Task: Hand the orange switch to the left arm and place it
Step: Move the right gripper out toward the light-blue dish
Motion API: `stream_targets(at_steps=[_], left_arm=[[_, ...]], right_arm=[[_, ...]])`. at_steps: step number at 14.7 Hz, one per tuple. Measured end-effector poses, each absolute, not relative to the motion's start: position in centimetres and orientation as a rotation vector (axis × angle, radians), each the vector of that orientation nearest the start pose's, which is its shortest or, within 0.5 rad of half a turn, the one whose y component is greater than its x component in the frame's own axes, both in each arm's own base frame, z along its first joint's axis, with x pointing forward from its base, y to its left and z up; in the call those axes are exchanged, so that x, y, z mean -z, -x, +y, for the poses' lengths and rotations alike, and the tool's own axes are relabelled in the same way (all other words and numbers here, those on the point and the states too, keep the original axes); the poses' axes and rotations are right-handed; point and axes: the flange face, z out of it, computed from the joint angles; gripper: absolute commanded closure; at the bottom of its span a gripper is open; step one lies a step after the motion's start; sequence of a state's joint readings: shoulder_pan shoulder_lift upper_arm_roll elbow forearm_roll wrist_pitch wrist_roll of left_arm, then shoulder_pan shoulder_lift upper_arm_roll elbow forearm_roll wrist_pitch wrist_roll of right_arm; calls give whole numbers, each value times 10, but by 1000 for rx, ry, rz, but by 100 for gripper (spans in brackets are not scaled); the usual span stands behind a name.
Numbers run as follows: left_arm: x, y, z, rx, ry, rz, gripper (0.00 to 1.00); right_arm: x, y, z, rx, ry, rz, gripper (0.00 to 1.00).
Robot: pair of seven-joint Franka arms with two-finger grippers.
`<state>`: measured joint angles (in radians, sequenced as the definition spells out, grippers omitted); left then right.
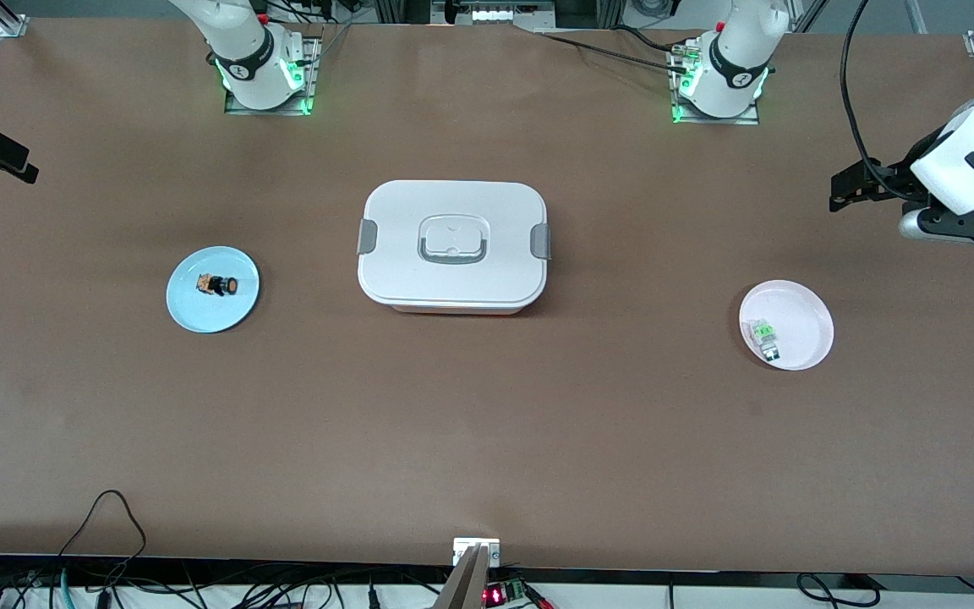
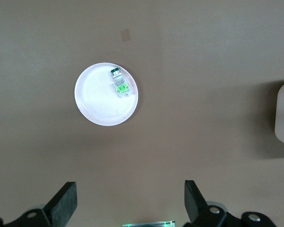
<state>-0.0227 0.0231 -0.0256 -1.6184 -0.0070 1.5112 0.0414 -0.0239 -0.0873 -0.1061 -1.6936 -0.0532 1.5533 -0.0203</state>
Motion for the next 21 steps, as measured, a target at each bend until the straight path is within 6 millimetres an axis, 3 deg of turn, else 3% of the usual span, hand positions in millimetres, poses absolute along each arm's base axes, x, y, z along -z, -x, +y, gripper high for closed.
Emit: stream_targets(at_steps=[9,16,21], left_arm=[[-585,-551,-28,-205,3139,144,0],[-585,-551,-30,-205,3138,148,0],[-585,-551,-31,-204,3138,151,0]], right_arm=[[-608,-519,-76,-110,3175,171,0],[-563,-542,-66,-247,3172,114,0],[-545,-553,-35,-296,3188,17,0]])
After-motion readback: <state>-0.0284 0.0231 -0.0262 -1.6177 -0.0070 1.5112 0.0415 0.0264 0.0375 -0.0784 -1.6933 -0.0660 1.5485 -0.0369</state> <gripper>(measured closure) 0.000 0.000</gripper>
